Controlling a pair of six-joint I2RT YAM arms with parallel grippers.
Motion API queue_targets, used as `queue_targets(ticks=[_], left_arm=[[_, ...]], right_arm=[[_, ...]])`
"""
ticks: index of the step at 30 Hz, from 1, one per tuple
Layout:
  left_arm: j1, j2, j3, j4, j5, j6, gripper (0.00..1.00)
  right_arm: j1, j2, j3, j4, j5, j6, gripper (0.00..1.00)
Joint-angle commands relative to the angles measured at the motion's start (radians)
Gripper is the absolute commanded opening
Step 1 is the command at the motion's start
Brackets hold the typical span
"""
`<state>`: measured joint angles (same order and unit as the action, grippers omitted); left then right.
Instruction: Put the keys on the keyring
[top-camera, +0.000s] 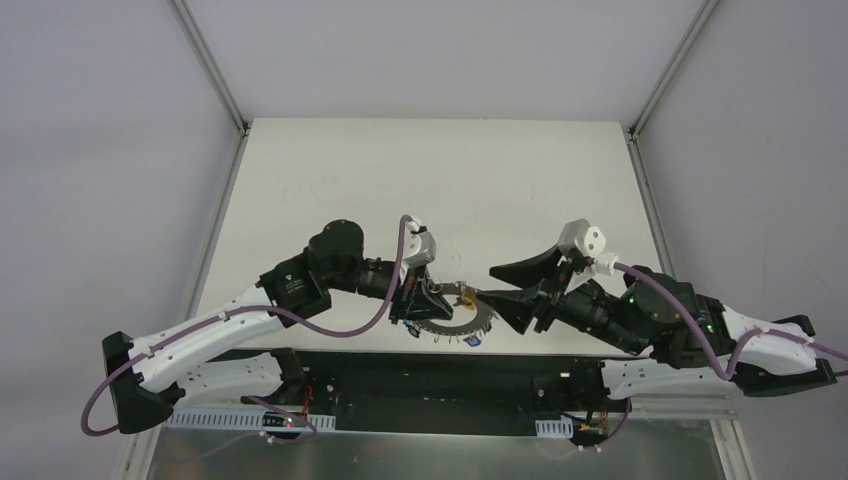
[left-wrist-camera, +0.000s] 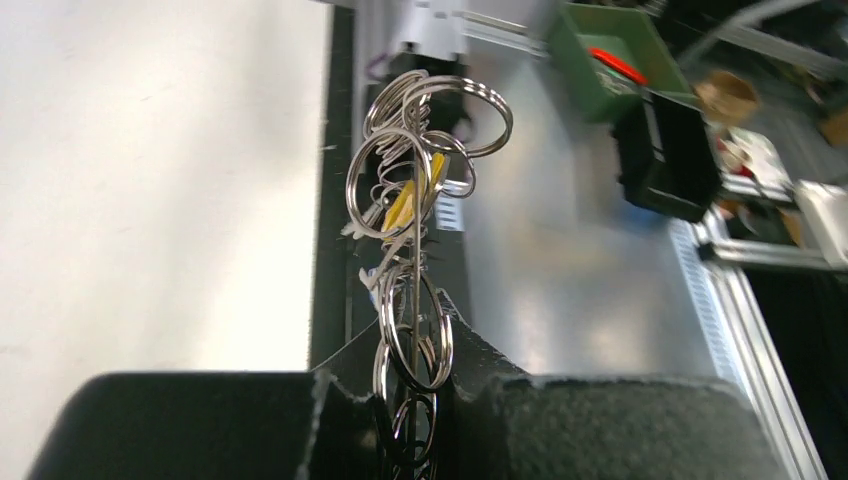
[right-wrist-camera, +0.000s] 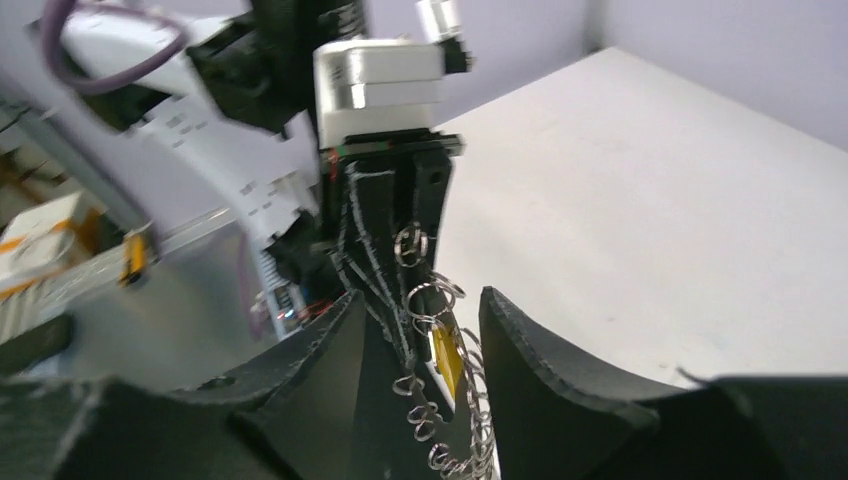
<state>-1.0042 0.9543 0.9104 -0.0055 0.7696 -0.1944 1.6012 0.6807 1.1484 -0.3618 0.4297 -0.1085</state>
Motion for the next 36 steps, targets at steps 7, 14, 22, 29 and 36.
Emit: queue_targets(ticks=[7, 14, 22, 29, 36], left_arm=[[0.288, 0.140, 0.013, 0.082, -0.288, -0.223, 0.00], [0.421, 0.361, -0.015, 0.279, -0.210, -0.359, 0.00], [0.463, 0.662, 0.091, 0.476, -0.147, -0.562, 0.00], [0.486, 0.920, 0.189, 0.601, -0.108, -0.716, 0.00], [0.501, 0.993, 0.236, 0.481, -0.174, -0.677, 0.09]], right_arm=[[-0.016, 0.013, -0.122, 0.132, 0.554, 0.022, 0.56], [-0.076, 0.010, -0.225, 0.167, 0.618, 0.103, 0.72], [-0.137, 0.053, -0.227, -0.012, 0.526, 0.300, 0.77], [-0.176, 0.091, -0.253, -0.067, 0.441, 0.352, 0.79], [-0.202, 0.085, -0.276, -0.078, 0.415, 0.373, 0.80]])
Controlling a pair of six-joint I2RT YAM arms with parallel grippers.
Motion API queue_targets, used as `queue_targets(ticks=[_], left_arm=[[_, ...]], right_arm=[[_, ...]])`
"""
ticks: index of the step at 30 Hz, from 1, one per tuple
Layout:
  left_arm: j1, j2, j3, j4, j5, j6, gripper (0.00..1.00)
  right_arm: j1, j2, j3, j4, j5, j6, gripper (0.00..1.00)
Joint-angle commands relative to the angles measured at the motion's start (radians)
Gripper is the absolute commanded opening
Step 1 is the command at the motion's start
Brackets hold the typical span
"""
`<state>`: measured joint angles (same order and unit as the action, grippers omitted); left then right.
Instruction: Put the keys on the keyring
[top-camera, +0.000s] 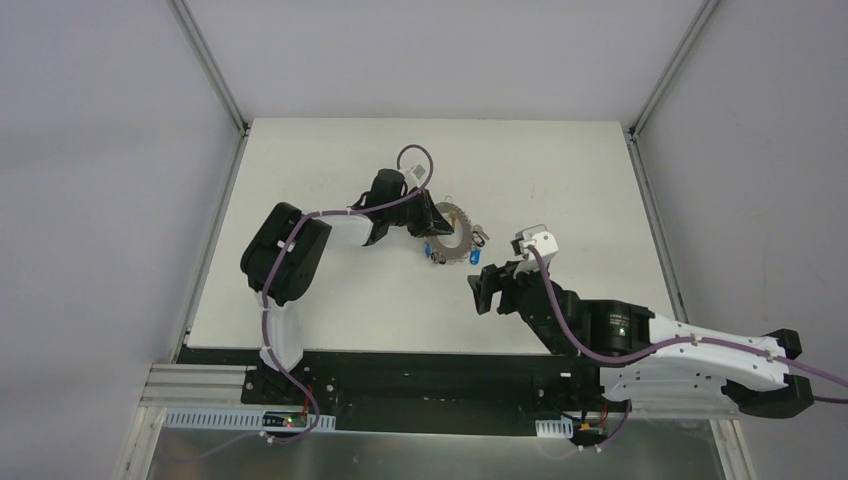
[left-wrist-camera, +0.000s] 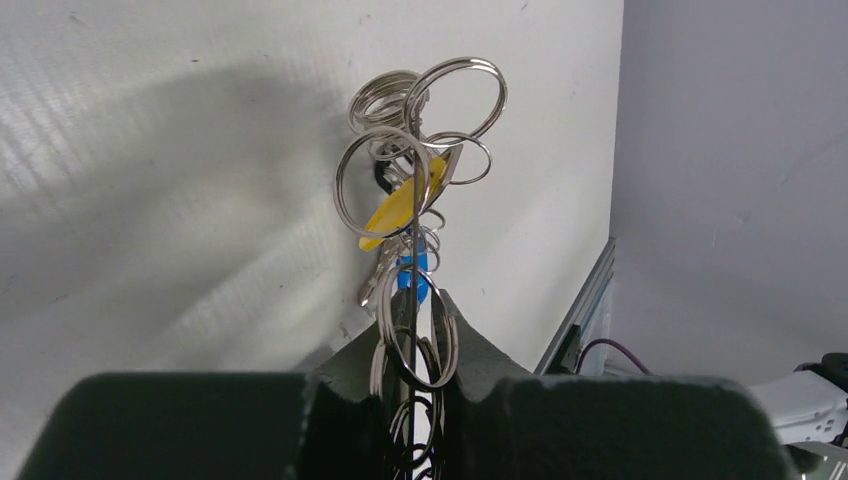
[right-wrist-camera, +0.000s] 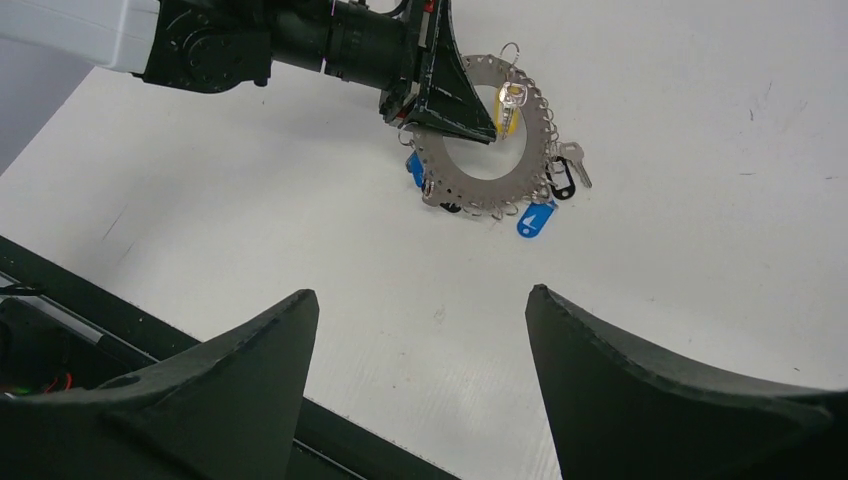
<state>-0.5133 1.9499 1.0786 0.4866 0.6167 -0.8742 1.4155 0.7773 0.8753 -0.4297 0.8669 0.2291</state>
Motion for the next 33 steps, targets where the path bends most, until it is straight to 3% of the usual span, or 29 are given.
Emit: queue_targets(ticks=[1, 5, 6, 7, 8, 9, 18, 23, 33], left_arm=[[0.010, -0.001, 0.076, -0.040, -0.035, 0.017, 0.11], [0.012, -0.003, 0.098, -0.145, -0.073, 0.067, 0.26], [0.012, -0.007, 0.101, -0.171, -0.085, 0.081, 0.38], [0.012, -0.013, 0.107, -0.198, -0.098, 0.095, 0.61], [0.012, -0.017, 0.112, -0.226, -0.108, 0.110, 0.93], [0.012, -0.024, 0.118, -0.253, -0.117, 0.126, 0.98], [0.013, -0.160, 0.182, -0.595, -0.271, 0.314, 0.99], [0.013, -0.298, 0.189, -0.753, -0.385, 0.401, 0.99], [0.013, -0.650, 0.070, -0.868, -0.564, 0.485, 0.99]], right_arm=[[-0.025, -0.013, -0.006, -0.011, -0.028, 0.036, 0.80], [-0.050, -0.010, -0.013, -0.011, -0.054, 0.040, 0.80], [-0.056, -0.008, -0.013, -0.011, -0.057, 0.043, 0.80], [-0.062, -0.007, -0.013, -0.015, -0.060, 0.048, 0.81], [-0.068, -0.005, -0.011, -0.019, -0.063, 0.052, 0.81], [-0.072, -0.005, -0.008, -0.025, -0.067, 0.056, 0.81], [-0.101, -0.021, -0.009, -0.050, -0.024, 0.093, 0.83], [-0.153, -0.007, 0.005, -0.074, 0.001, 0.183, 0.97], [-0.259, 0.185, 0.134, -0.144, -0.061, 0.145, 0.99]])
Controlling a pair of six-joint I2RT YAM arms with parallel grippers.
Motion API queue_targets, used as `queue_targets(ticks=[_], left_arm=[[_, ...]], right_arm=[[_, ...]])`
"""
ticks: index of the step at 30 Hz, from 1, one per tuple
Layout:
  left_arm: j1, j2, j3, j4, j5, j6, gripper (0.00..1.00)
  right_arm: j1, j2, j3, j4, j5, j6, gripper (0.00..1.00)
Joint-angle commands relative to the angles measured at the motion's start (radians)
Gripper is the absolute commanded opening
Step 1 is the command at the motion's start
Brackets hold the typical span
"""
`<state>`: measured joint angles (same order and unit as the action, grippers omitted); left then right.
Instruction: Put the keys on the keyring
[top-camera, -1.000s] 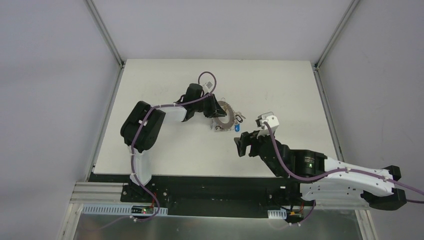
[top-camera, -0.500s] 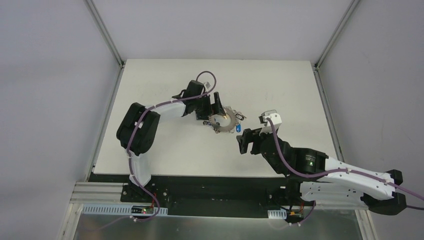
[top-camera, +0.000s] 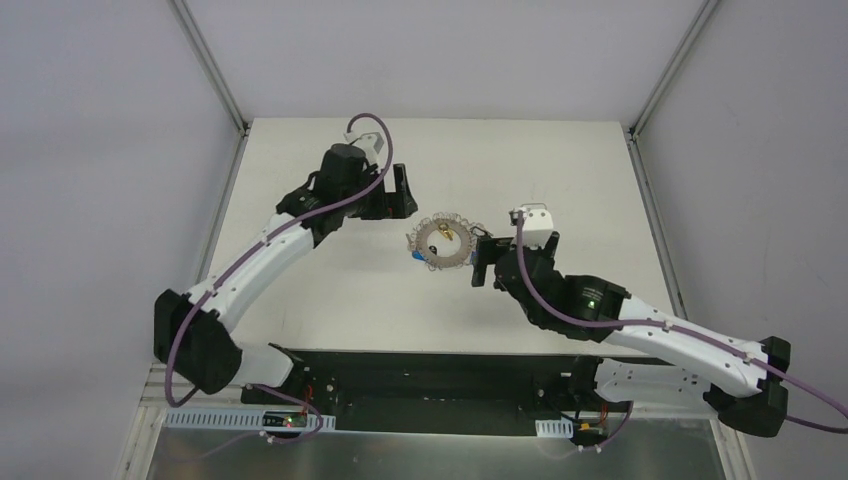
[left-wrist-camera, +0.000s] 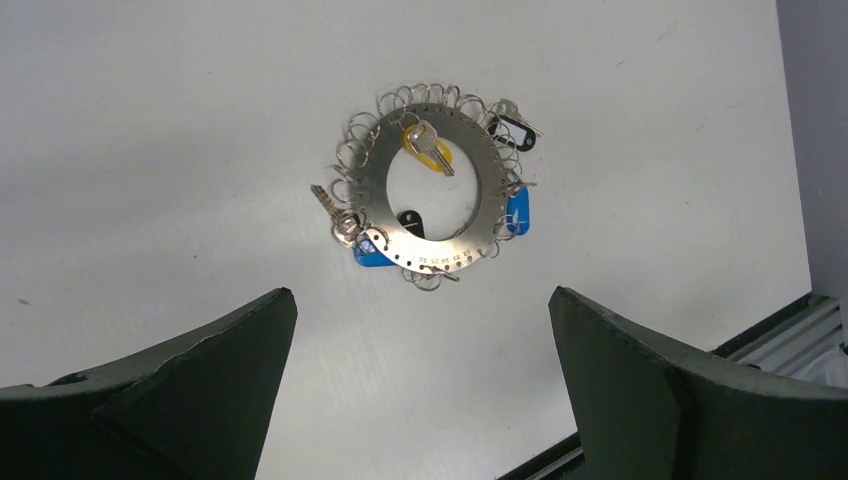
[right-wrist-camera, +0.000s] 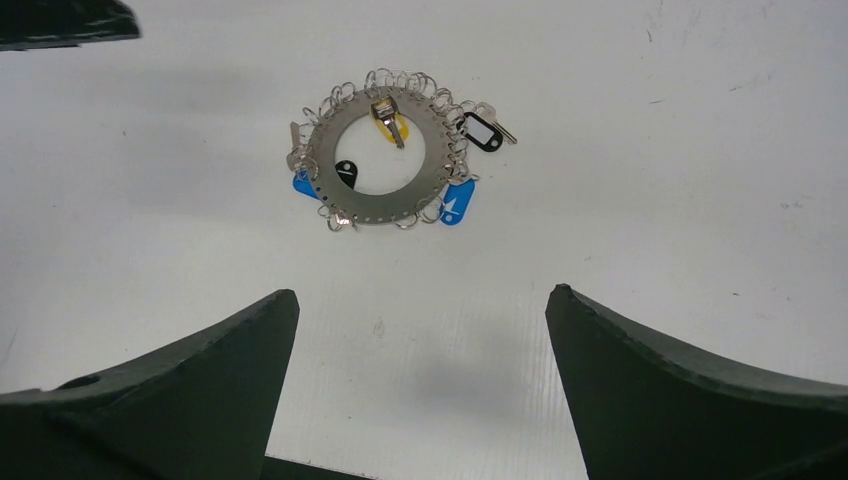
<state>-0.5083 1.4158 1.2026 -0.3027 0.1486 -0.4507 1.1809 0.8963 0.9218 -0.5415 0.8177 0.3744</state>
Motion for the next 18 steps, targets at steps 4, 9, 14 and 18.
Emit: queue_targets(ticks=[4, 9, 14, 18], left_arm=[[0.008, -0.260, -0.112, -0.098, -0.129, 0.071, 0.99], [0.008, -0.429, -0.138, -0.160, -0.186, 0.103, 0.99], [0.008, -0.561, -0.142, -0.225, -0.245, 0.132, 0.99], [0.008, -0.647, -0.161, -0.253, -0.301, 0.159, 0.99]], right_arm=[[-0.059, 0.121, 0.141, -0.004, -0.030, -0.018, 0.99], [-0.075, 0.149, 0.183, 0.054, -0.011, -0.031, 0.99], [-0.075, 0.198, 0.224, 0.092, 0.139, -0.018, 0.99], [-0.075, 0.241, 0.262, 0.091, 0.219, -0.012, 0.99]])
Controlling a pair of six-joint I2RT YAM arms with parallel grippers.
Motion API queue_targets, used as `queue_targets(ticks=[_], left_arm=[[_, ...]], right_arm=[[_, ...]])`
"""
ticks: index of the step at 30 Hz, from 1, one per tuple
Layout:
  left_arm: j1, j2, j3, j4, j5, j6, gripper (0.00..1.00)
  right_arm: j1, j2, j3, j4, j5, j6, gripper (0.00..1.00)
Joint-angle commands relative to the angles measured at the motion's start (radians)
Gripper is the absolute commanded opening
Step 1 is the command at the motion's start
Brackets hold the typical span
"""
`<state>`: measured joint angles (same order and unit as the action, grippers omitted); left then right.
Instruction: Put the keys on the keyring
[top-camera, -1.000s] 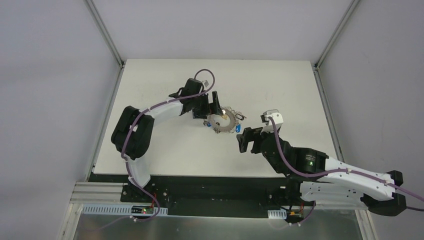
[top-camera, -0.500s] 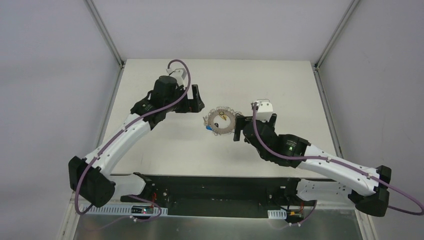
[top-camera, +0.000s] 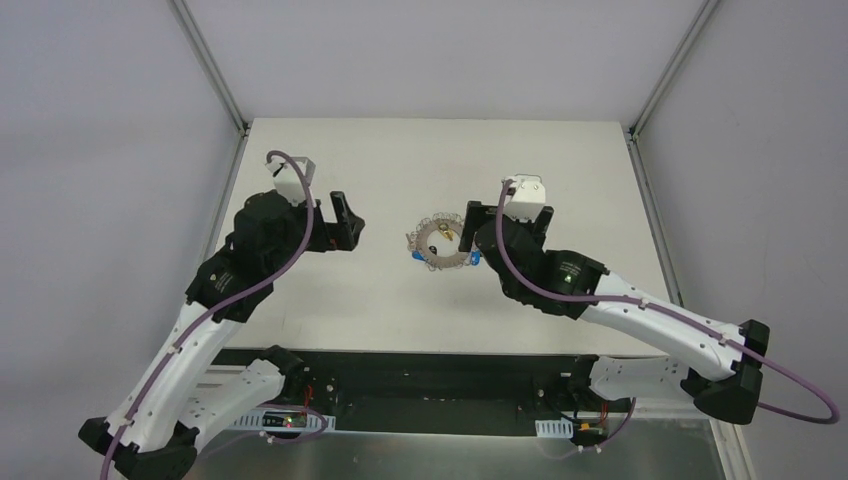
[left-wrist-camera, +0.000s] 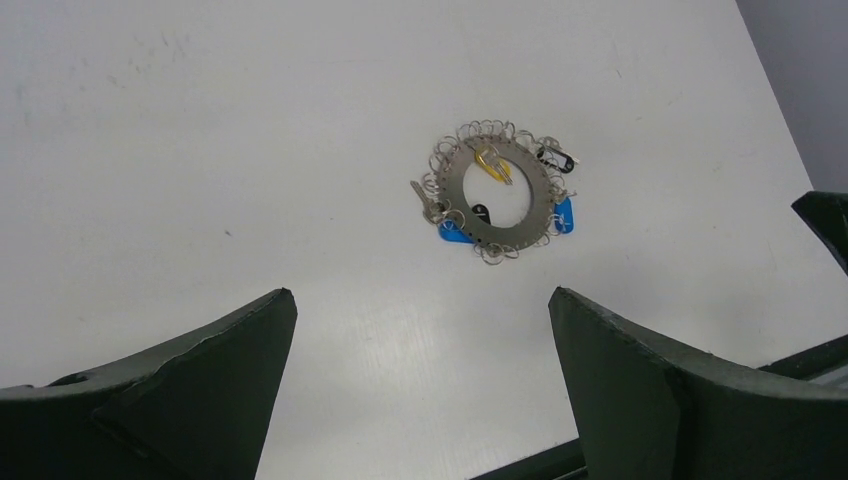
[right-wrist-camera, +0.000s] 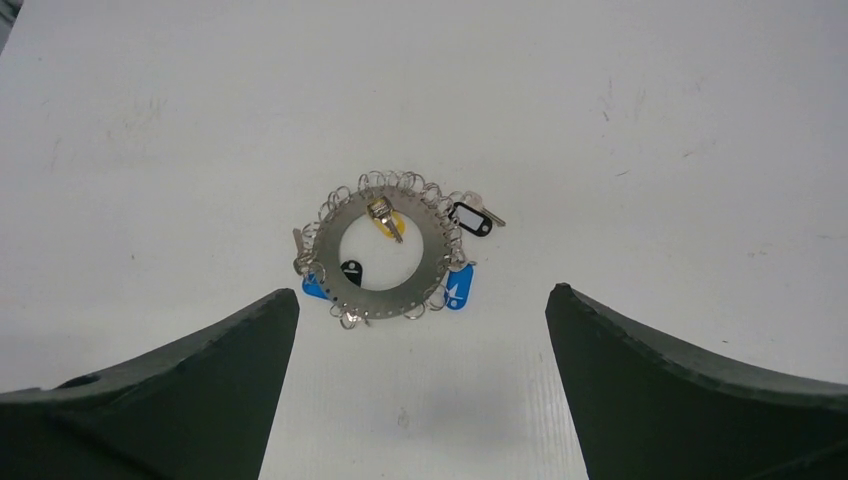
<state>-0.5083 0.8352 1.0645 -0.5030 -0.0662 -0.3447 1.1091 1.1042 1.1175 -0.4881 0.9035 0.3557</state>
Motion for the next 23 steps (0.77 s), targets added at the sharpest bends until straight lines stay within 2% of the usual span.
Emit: queue_targets(ticks=[1, 13, 20, 23], left_arm=[[0.008, -0.087, -0.028, -0.056, -0.089, 0.058, 0.99], [0.008, -0.196, -0.082, -0.087, -0.089, 0.117, 0.99], [0.008, -0.227, -0.104, -0.085, -0.075, 0.144, 0.99], [0.008, -0.220, -0.111, -0.085, -0.072, 0.148, 0.99]], right_arm=[[-0.004, 0.043, 0.075, 0.035, 0.136, 0.004, 0.99], [-0.003, 0.151, 0.159, -0.014, 0.190, 0.008, 0.99], [0.009, 0.136, 0.155, -0.027, 0.214, -0.003, 0.99], [0.014, 0.138, 0.152, -0.029, 0.285, -0.008, 0.99]])
